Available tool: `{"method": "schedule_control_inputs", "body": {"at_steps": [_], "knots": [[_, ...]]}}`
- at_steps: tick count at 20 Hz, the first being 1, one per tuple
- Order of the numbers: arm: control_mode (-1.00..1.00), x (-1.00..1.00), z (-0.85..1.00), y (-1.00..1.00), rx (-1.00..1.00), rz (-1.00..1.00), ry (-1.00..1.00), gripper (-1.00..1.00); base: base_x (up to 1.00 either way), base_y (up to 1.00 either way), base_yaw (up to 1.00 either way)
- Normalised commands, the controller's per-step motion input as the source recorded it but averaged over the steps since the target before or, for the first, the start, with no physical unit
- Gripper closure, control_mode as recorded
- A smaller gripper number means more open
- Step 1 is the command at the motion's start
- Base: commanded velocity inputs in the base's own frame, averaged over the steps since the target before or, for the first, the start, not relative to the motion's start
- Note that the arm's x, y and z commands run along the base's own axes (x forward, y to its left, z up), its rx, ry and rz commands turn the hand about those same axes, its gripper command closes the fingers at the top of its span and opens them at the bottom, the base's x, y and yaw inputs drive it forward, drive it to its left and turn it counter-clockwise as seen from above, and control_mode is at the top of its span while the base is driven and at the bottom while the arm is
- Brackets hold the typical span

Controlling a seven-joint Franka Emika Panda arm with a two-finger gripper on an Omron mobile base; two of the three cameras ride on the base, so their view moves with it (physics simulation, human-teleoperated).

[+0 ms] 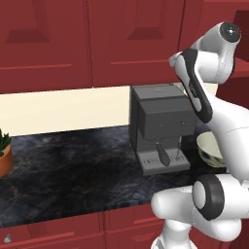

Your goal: Open the cabinet. Pick the pear and pear from the cabinet and place them into the bowl. Then close the cabinet.

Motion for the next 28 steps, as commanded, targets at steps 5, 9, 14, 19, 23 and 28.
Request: {"method": "schedule_control_inputs", "body": {"at_steps": [5, 9, 14, 19, 23, 28], "knots": [[-1.0, 0.24, 0.0, -0.05, 0.0, 0.0, 0.0, -1.0, 0.0, 0.0, 0.0], [-1.0, 0.25, 0.0, 0.0, 0.0, 0.0, 0.0, -1.0, 0.0, 0.0, 0.0], [-1.0, 0.1, -0.02, 0.0, 0.0, 0.0, 0.0, -1.0, 0.0, 0.0, 0.0], [-1.0, 0.02, -0.11, 0.0, 0.0, 0.0, 0.0, 1.0, 0.0, 0.0, 0.0], [-1.0, 0.15, -0.15, 0.0, 0.0, 0.0, 0.0, 1.0, 0.0, 0.0, 0.0], [-1.0, 0.08, -0.09, 0.0, 0.0, 0.0, 0.0, 1.0, 0.0, 0.0, 0.0]]}}
